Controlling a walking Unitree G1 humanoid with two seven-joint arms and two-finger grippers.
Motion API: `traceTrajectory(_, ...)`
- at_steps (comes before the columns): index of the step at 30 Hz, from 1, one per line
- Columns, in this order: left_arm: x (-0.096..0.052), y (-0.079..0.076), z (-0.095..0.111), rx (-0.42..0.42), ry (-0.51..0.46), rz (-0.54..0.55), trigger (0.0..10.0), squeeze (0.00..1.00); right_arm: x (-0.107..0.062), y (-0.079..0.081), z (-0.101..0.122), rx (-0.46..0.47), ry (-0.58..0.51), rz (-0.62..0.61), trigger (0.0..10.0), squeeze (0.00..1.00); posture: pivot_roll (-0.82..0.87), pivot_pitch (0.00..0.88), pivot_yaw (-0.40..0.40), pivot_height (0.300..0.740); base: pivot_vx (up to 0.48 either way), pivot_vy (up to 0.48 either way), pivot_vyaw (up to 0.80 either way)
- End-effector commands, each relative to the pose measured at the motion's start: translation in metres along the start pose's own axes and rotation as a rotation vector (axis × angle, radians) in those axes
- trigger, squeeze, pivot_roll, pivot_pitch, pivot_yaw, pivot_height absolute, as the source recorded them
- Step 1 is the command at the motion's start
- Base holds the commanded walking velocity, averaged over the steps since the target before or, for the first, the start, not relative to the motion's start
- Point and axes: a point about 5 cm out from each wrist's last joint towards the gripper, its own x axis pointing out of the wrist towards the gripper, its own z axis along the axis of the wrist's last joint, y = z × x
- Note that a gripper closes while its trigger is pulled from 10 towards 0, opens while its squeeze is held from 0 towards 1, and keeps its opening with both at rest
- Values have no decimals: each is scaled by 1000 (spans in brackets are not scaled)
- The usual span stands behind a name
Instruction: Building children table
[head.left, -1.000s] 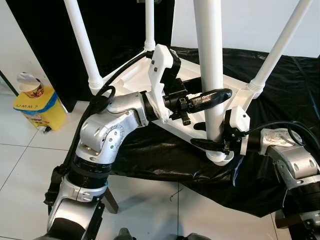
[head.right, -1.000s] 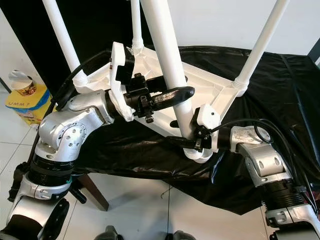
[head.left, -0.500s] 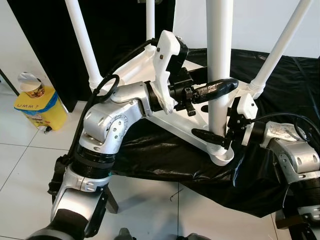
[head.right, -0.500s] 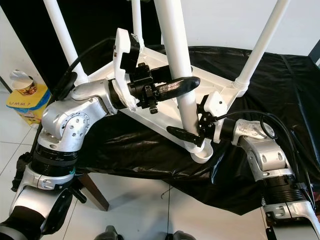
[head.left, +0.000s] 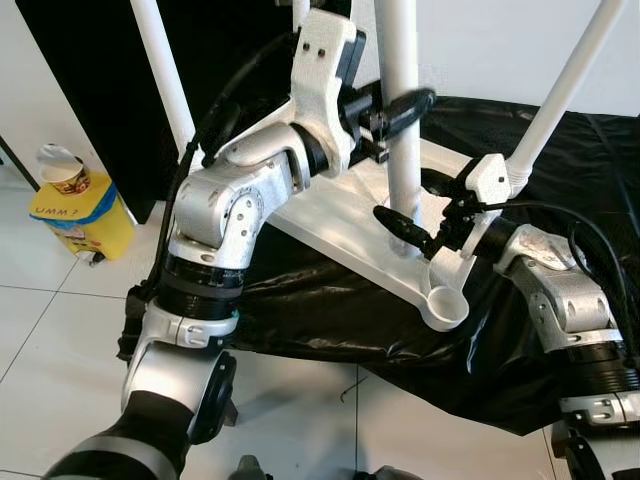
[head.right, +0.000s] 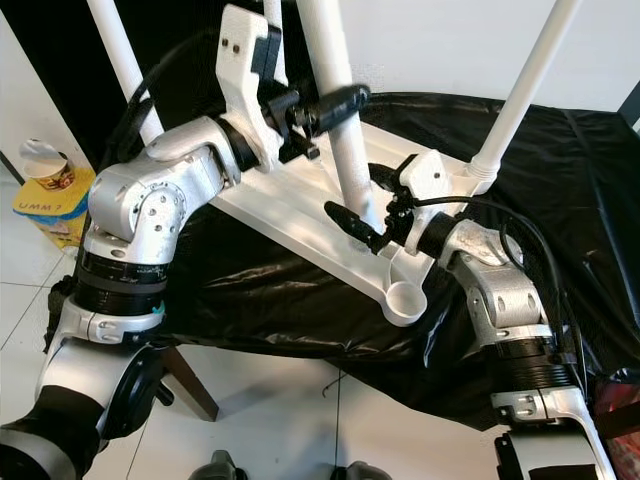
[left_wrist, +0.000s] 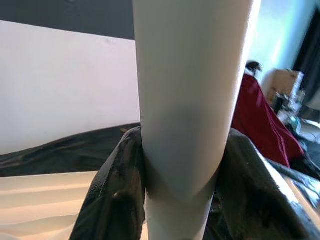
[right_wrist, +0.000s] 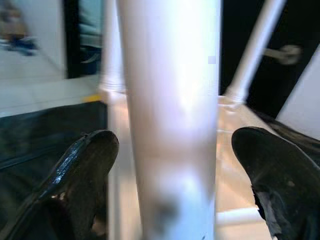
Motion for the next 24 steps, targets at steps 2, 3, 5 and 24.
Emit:
traceTrajectory(2,3,-4,6,-5,-42,15,10000,0,5,1,1,-15,1,-74,10000,0,-1,47,-41,740,0,0,0)
traceTrajectory(3,4,-7,7,-8,-61,29,10000,0,10,7,0,-8,-3,-104,10000,0,1,49,-41,740,0,0,0)
traceTrajectory(5,4,-7,7,-8,-61,29,10000,0,10,7,0,-8,-3,-104,10000,0,1,49,-41,740,0,0,0)
traceTrajectory(24,21,-37,9,83,-89,113,10000,0,50,23,0,-158,68,-457,10000,0,37,47,-70,740,0,0,0)
